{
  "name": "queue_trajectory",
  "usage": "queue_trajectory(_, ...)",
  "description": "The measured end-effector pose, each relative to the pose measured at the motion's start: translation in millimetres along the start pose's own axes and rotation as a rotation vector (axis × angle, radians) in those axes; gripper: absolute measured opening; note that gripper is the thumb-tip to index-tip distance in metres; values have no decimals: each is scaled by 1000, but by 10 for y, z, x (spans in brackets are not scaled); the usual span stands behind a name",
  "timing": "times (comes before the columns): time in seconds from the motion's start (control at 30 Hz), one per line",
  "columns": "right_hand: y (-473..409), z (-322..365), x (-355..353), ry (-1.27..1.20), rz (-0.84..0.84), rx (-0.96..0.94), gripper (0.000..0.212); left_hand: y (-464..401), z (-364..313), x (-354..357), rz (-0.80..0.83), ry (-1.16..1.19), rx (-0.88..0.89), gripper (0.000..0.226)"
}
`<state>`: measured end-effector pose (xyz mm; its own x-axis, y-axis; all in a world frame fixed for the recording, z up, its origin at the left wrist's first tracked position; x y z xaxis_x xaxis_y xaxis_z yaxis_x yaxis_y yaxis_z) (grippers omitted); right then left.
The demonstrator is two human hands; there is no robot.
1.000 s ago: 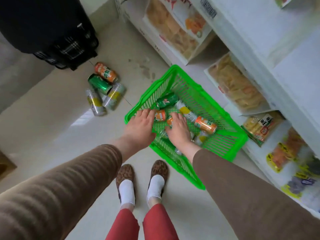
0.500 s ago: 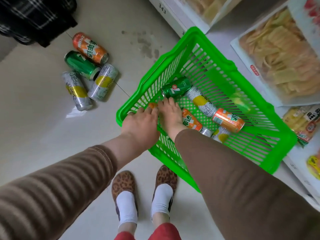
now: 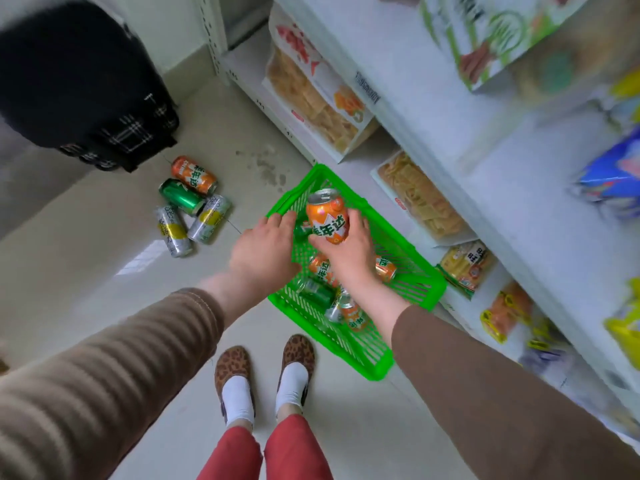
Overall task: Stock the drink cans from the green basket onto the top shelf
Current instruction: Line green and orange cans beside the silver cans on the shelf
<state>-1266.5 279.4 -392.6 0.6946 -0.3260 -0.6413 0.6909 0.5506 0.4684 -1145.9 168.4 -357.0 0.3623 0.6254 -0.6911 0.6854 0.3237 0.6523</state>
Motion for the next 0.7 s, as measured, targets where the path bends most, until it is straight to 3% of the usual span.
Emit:
queue_trajectory(0.13,666,1054,-1127,-212,-113,-81,62,821,-549,-1241,-185,42,99,96)
queue_trajectory(0.37,1793,2568,-3027,-399,-371,-303,77,2285,-1517,-3116,-480,81,300,99)
queue_trajectory(0.57,2273,3088,-4418,-419,-509,-405,60,2837,-2365,-4075,-655,29,462,93)
queue_trajectory(0.7,2000,3023,-5072,-445,-545,-338,48,2659,-2931,-4446,-684,-12,504,91)
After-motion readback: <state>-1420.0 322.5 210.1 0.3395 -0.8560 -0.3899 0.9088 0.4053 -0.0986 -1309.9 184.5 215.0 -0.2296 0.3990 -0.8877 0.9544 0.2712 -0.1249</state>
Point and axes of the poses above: each hand's wrist, its own y-axis away from the middle knuckle, its own x-axis out of the palm, z = x × y, the point moved 9 cm from there along -y, towards the middle knuckle, and after that the axes turned 10 degrees about z, right-handed, at the moved point
